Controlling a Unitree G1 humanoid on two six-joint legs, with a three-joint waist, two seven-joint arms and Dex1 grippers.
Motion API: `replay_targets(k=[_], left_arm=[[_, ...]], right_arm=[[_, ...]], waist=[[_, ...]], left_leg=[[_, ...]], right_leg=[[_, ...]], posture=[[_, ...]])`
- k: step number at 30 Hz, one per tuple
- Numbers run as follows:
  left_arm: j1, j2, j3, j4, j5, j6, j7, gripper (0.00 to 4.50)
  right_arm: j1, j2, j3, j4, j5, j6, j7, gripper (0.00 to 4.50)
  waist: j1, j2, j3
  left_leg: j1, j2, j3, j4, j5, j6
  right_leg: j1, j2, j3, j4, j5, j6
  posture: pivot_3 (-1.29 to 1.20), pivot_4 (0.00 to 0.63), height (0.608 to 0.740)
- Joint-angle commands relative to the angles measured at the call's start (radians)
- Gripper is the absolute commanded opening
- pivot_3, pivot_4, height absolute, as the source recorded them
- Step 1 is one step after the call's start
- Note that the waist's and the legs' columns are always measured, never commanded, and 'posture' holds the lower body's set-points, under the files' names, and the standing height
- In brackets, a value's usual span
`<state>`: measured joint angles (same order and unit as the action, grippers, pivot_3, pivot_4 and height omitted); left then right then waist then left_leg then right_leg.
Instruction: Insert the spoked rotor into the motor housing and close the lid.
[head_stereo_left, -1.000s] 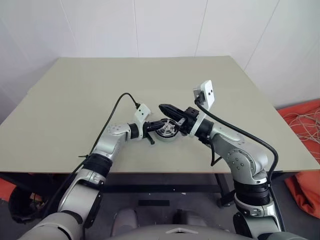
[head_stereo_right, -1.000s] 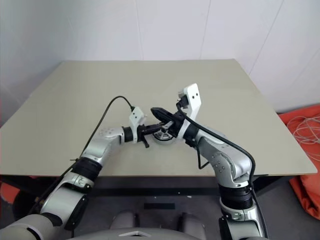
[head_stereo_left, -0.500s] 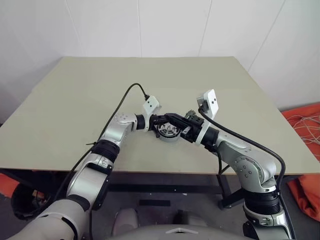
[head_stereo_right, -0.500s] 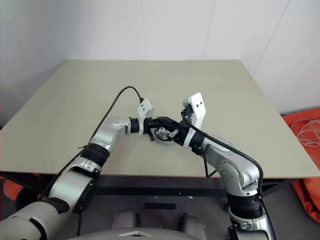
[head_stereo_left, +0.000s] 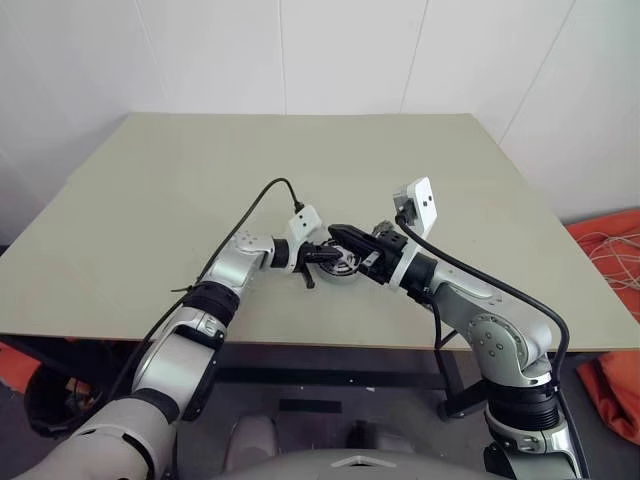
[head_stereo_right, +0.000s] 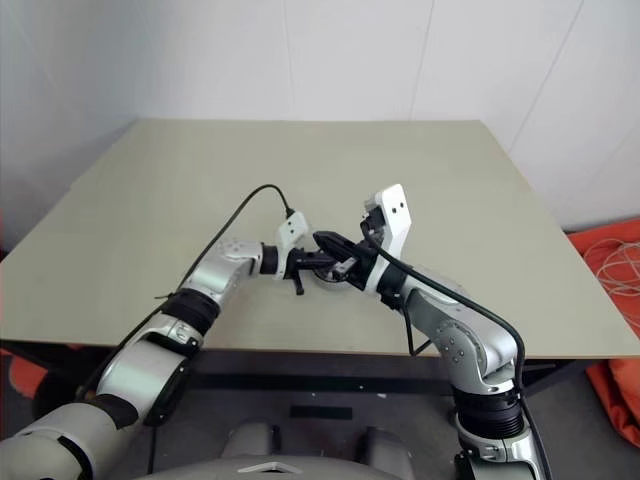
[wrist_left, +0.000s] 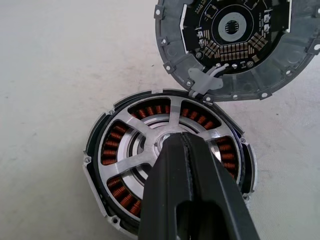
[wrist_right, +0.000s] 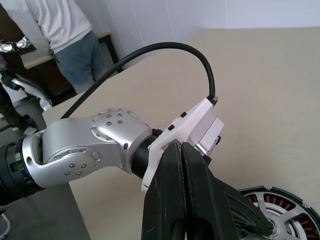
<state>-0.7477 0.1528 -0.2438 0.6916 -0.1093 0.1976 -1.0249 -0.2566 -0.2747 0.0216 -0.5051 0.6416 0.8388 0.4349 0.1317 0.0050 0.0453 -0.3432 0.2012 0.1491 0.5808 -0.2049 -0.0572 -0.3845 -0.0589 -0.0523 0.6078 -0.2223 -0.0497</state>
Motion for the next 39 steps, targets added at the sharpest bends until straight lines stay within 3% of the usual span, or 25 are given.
replay_targets(k=[1,22,32,39], left_arm=[[-0.011,-0.014,0.011,-0.079,-0.027,0.024,-0.024,0.0],[-0.061,-0.031,-0.009,0.069,0.063,0.04,0.07,0.0],[0.02,-0.009,-0.069,-0.002,0.088,0.101,0.02,0.0],[0.008,-0.019,-0.046,-0.005,0.079,0.103,0.05,0.0]], right_arm=[[-0.012,0.005,0.003,-0.033,0.024,-0.019,0.008,0.02],[-0.021,0.023,0.009,-0.036,0.021,-0.018,-0.008,0.02],[-0.036,0.032,0.012,-0.028,0.022,-0.013,-0.014,0.02],[-0.044,0.035,0.014,-0.022,0.022,-0.015,-0.014,0.02]], waist=[[0.002,0.0,0.0],[0.002,0.0,0.001],[0.001,0.0,0.0],[0.0,0.0,0.0]], left_leg=[[0.0,0.0,0.0,0.0,0.0,0.0],[-0.001,0.0,0.0,-0.002,0.0,0.0],[0.001,0.0,0.0,-0.002,0.0,0.0],[0.002,0.0,0.0,-0.003,0.0,0.0]], right_leg=[[0.0,0.0,0.0,0.0,0.0,0.0],[-0.001,0.0,0.0,-0.001,0.0,0.0],[0.0,0.0,0.0,-0.002,-0.001,0.0],[0.001,0.0,0.0,-0.002,-0.004,0.006]], posture=[[0.0,0.0,0.74],[0.0,0.0,0.74],[0.0,0.0,0.74],[0.0,0.0,0.74]])
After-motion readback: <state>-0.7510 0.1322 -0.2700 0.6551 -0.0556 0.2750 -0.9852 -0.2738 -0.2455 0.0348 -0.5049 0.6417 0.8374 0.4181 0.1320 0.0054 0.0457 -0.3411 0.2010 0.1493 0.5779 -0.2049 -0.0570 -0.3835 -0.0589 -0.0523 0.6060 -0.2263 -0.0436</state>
